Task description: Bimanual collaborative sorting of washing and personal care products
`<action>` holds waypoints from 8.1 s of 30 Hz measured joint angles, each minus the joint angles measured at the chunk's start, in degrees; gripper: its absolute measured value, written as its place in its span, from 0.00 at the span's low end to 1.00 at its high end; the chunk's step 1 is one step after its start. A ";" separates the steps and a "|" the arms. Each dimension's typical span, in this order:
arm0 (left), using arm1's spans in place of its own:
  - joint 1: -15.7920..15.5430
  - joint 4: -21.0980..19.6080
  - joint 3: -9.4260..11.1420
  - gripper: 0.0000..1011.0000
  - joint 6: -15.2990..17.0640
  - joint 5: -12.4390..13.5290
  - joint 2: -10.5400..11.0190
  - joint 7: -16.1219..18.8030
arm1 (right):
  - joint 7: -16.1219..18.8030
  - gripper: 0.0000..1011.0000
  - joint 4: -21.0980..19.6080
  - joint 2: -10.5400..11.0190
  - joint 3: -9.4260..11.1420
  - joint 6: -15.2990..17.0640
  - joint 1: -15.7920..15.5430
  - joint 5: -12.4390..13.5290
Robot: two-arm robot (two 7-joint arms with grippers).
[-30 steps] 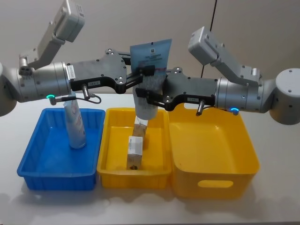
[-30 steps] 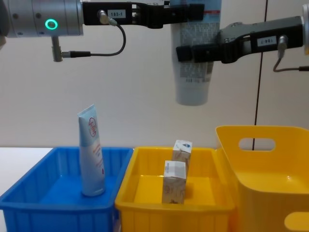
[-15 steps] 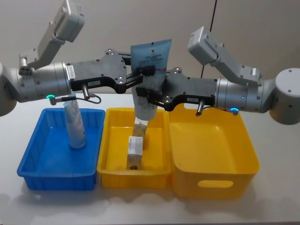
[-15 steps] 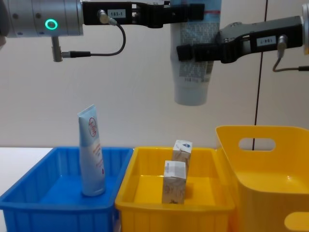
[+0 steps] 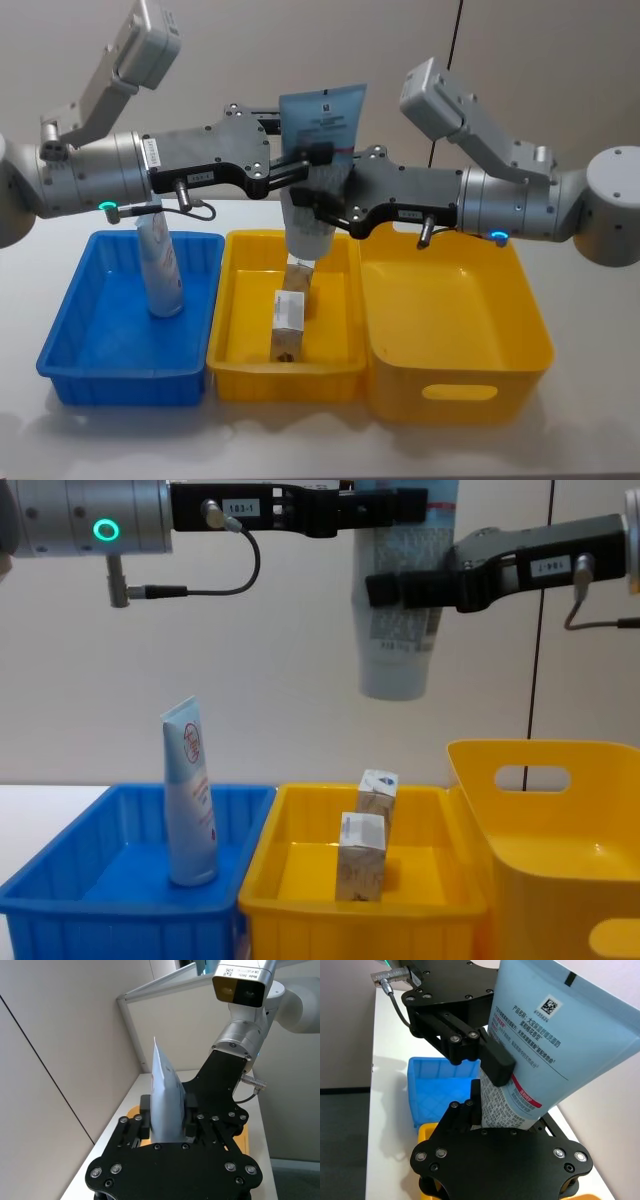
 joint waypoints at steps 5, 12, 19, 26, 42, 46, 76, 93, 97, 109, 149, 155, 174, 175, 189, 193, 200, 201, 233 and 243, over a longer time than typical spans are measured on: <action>0.00 0.00 0.00 0.51 0.00 0.00 -0.02 0.03 | 0.09 0.23 -0.01 -0.03 -0.05 0.00 -0.01 0.00; -0.01 0.00 0.01 0.74 0.00 0.01 -0.03 0.08 | 0.13 0.22 -0.03 -0.06 -0.06 -0.01 -0.01 0.01; 0.00 0.00 0.02 0.92 -0.01 0.01 -0.02 0.08 | -0.04 0.21 -0.58 0.13 0.12 -0.06 -0.41 0.57; 0.00 0.00 0.02 0.99 0.00 0.00 -0.01 0.05 | -1.06 0.22 -1.84 0.60 1.02 -0.09 -1.58 1.76; 0.01 0.00 0.02 0.99 0.00 0.00 0.00 0.01 | -4.07 0.22 -4.59 3.71 3.81 -0.36 -4.93 3.67; 0.02 -0.01 0.03 0.99 0.00 -0.01 0.04 0.03 | -4.92 0.22 -4.94 4.68 4.30 -0.45 -5.74 3.69; 7.14 -9.98 -3.20 0.99 5.13 2.74 4.12 16.80 | -20.80 0.22 -8.13 7.84 6.91 4.04 -12.04 -1.29; 12.69 -15.41 -5.27 0.99 9.28 4.73 6.89 27.77 | -34.28 0.21 -8.85 4.52 9.35 9.85 -15.11 -5.16; 13.56 -15.73 -5.47 0.99 9.71 4.89 7.17 28.99 | -38.21 0.22 -8.71 3.20 9.97 11.49 -15.78 -6.28; 14.99 -15.93 -5.69 0.99 10.23 5.04 7.51 30.71 | -48.59 0.21 -5.84 -1.57 11.57 15.12 -17.12 -9.10; 15.73 -16.02 -5.81 0.99 10.46 5.11 7.68 31.61 | -51.43 0.33 1.55 -8.70 11.38 15.12 -15.61 -10.46; 15.74 -16.02 -5.80 0.99 10.46 5.10 7.67 31.62 | -51.22 0.56 1.64 -8.87 11.35 14.96 -15.56 -10.43; 15.74 -16.02 -5.80 0.99 10.45 5.11 7.68 31.62 | -51.00 0.99 1.75 -9.04 11.29 14.83 -15.47 -10.38; 15.74 -16.02 -5.80 0.99 10.45 5.11 7.68 31.62 | -50.99 0.99 1.75 -9.04 11.29 14.83 -15.47 -10.37; 15.73 -16.02 -5.80 0.99 10.45 5.10 7.67 31.62 | -50.77 0.99 1.04 -9.05 11.44 14.47 -15.57 -10.45; 15.73 -16.02 -5.80 0.99 10.45 5.10 7.68 31.61 | -50.49 0.99 0.19 -8.95 11.54 13.94 -15.73 -10.54; 15.73 -16.02 -5.80 0.99 10.45 5.11 7.68 31.61 | -49.24 0.99 -2.07 -8.37 11.58 13.58 -16.14 -10.58; 15.73 -16.02 -5.80 0.99 10.45 5.11 7.68 31.61 | -48.98 0.99 -2.33 -8.29 11.56 13.59 -16.17 -10.58; 15.73 -16.02 -5.80 0.99 10.45 5.10 7.67 31.61 | -33.49 0.99 -14.42 -4.15 7.57 26.52 -15.54 -6.79; 15.73 -16.02 -5.80 0.99 10.45 5.10 7.68 31.62 | -29.96 0.99 -16.78 -4.02 5.85 32.76 -15.53 -4.79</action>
